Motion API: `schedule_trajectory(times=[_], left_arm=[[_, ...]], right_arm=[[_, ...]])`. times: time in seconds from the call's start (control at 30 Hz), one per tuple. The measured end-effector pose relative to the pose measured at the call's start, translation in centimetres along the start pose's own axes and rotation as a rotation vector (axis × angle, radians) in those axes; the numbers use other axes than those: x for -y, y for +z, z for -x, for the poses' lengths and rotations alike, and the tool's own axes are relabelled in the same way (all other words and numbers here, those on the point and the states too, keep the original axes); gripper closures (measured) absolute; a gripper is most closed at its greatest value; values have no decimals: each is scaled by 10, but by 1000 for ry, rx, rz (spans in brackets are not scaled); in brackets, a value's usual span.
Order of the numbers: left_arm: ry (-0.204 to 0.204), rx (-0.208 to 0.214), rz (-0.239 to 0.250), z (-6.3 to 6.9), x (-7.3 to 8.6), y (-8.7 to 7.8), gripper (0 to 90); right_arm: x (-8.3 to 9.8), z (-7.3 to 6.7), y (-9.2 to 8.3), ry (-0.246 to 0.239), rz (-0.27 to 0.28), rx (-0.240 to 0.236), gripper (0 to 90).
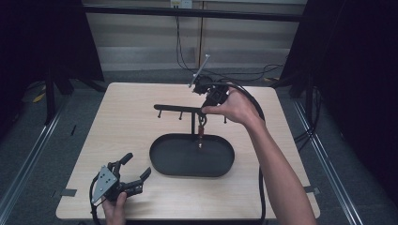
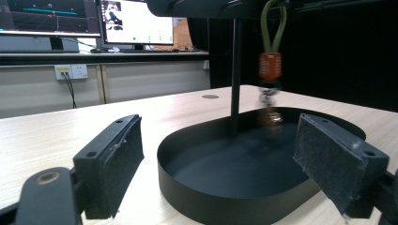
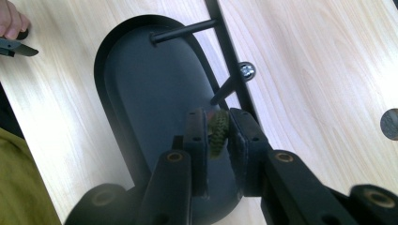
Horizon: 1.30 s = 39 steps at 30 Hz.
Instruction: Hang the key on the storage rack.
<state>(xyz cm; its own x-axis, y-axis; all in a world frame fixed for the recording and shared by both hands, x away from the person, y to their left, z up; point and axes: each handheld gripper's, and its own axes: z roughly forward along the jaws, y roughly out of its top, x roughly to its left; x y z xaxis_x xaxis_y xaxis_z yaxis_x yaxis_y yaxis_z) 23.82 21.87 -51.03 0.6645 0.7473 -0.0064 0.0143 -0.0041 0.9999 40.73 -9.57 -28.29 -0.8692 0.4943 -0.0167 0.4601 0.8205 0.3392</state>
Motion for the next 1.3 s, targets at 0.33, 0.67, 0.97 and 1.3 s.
schedule_trajectory(times=[0.33, 0.67, 0.97, 1.3], left_arm=[[4, -2, -2, 0, 0, 0, 157], [0, -1, -1, 0, 0, 0, 157], [3, 0, -6, 0, 0, 0, 157], [2, -1, -5, 0, 0, 0, 157]], right_arm=[[10, 2, -3, 32, 43, -46, 710], [27, -3, -10, 47, 154, -59, 544], [47, -17, -2, 44, 224, -40, 565], [79, -32, -3, 78, 430, 16, 512]])
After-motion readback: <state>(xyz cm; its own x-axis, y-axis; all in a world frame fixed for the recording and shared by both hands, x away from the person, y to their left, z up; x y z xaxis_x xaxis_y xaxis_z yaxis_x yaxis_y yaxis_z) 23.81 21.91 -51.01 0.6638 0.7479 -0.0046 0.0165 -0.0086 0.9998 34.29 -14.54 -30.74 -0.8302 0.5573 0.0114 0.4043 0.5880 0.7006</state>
